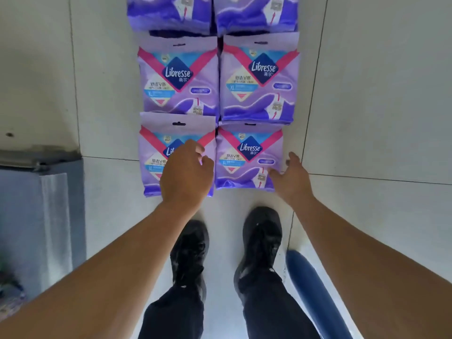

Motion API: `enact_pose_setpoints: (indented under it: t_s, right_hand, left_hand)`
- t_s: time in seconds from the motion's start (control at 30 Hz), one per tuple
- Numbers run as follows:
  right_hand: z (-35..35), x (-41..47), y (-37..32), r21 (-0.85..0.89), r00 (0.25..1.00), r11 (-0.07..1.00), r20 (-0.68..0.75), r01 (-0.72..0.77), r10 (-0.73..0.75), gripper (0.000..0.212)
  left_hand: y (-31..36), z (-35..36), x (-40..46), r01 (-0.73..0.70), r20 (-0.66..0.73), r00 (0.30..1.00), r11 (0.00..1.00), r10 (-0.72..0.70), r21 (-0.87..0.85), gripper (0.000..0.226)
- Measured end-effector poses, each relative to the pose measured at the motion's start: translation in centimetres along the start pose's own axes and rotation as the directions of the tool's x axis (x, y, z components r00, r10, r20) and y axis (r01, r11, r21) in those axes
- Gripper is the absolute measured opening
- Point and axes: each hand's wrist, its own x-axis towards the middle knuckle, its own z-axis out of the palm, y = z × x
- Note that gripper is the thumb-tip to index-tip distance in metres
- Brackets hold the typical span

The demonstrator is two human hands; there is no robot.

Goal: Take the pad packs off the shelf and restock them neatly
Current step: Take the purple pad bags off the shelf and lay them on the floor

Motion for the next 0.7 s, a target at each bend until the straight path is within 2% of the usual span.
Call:
enact_pose_setpoints:
  t_s: [0.07, 0.13, 0.23, 0.37, 0.47, 0.53, 0.63, 0.7]
  right_hand:
    - [-1.7, -2.7, -1.6, -0.094, 0.998, 0.994, -0.013, 0.063, -0.065, 0.052]
    - [-3.9, -6.1, -4.4, -0.197, 0.976, 0.956, 0.032, 0.216, -0.213, 0.049]
    - [-7.7, -12.3, -10.1, -0.315, 0.885, 0.83, 0.098, 0.461, -0.454, 0.047]
    - [-12.4, -22.0, -19.9, -0.419, 0.661, 0.561, 0.14, 0.714, -0.737, 0.044]
    - [-14.1, -29.3, -27.1, -0.424, 0.511, 0.399, 0.19, 0.813, -0.839, 0.046]
    - [-14.2, -33.2, -31.2, -0.407, 0.382, 0.261, 0.25, 0.875, -0.89, 0.047]
    - [-12.9, -38.2, -35.2, -0.341, 0.16, 0.039, 0.334, 0.939, -0.929, 0.047]
    - [-11.6, -41.5, -36.8, -0.297, 0.051, -0.066, 0.37, 0.953, -0.928, 0.046]
  left_hand:
    - [0.3, -1.5, -1.2, 0.005, 0.016, 1.0, 1.0, -0.005, -0.003, 0.021]
    - [1.1, -4.0, -3.1, -0.001, 0.009, 1.0, 1.0, 0.001, 0.014, 0.025]
    - [2.7, -9.6, -6.6, -0.033, -0.063, 0.997, 0.998, 0.037, 0.056, 0.035]
    - [4.4, -20.1, -12.3, -0.081, -0.255, 0.964, 0.997, 0.079, 0.004, 0.039]
    - [4.3, -28.1, -17.0, -0.025, -0.406, 0.914, 0.999, 0.005, -0.043, 0.039]
    - [3.5, -32.6, -20.2, 0.039, -0.479, 0.874, 0.995, -0.08, -0.096, 0.038]
    - [1.4, -37.2, -25.2, 0.063, -0.607, 0.772, 0.973, -0.188, -0.221, 0.038]
    - [-0.8, -38.9, -28.6, 0.08, -0.687, 0.687, 0.964, -0.239, -0.255, 0.04]
